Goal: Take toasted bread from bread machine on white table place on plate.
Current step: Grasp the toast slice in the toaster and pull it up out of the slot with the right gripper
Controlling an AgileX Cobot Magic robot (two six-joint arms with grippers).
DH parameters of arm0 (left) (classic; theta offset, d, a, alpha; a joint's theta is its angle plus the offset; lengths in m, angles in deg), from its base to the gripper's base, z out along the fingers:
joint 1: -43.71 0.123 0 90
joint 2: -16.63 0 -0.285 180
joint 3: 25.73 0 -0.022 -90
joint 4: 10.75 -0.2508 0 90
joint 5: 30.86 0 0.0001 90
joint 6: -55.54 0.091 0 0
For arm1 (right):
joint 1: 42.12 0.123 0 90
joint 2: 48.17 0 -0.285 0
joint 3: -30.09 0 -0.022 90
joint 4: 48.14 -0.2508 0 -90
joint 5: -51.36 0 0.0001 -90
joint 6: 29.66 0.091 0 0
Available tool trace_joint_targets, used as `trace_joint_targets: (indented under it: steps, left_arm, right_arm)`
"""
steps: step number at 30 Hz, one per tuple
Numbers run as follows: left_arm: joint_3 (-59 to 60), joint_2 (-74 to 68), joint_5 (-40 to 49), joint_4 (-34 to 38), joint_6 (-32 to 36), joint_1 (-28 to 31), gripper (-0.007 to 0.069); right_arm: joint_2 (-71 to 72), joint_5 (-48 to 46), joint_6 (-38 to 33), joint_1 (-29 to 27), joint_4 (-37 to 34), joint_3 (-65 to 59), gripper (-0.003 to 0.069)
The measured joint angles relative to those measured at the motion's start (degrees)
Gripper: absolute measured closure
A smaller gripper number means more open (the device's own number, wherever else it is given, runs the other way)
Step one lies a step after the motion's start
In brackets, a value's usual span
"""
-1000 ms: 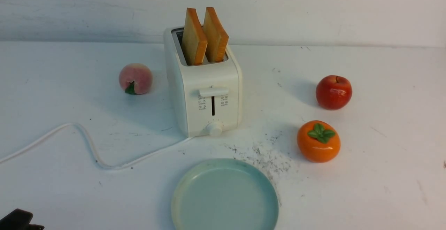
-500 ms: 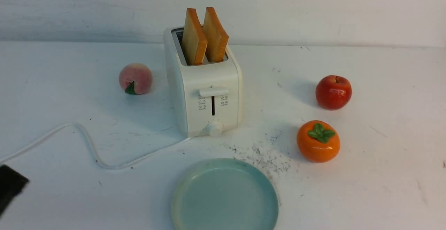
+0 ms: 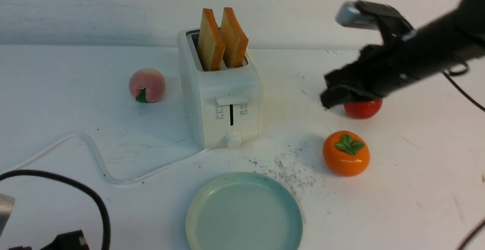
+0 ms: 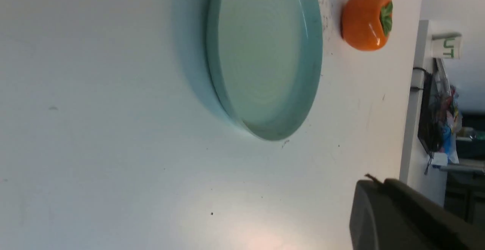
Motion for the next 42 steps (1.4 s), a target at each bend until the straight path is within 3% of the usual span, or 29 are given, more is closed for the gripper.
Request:
trace_joint_targets:
  steps: [5, 11, 21, 24, 33, 42]
  left_arm:
    - [-0.06, -0.11, -0.13, 1.75, 2.48, 0.0, 0.0638]
    - [-0.06, -0.11, -1.1, 1.81, 2.71, 0.0, 0.0638]
    - [-0.06, -0.14, -1.1, 1.29, 2.71, 0.0, 0.0638]
    - [-0.06, -0.14, -1.1, 1.08, 2.71, 0.0, 0.0638]
    - [-0.06, -0.18, -1.1, 0.71, 2.73, 0.0, 0.0634]
    - [-0.06, -0.18, -1.1, 0.65, 2.78, 0.0, 0.0624]
  right_arm:
    - [-11.13, -1.94, 2.7, 3.78, 0.56, 21.68, 0.0658]
    - [-19.51, -4.56, 3.09, 5.82, 0.7, 35.44, 0.0618]
    - [-24.86, 3.18, 5.66, 6.0, 1.35, 40.67, 0.0223]
    - [-25.92, 5.65, 5.72, 6.0, 1.3, 40.72, 0.0155]
    - [-29.1, 7.95, 5.79, 6.0, -0.89, 40.72, 0.013]
    - [-31.23, 8.89, 5.79, 6.0, -1.38, 40.72, 0.0175]
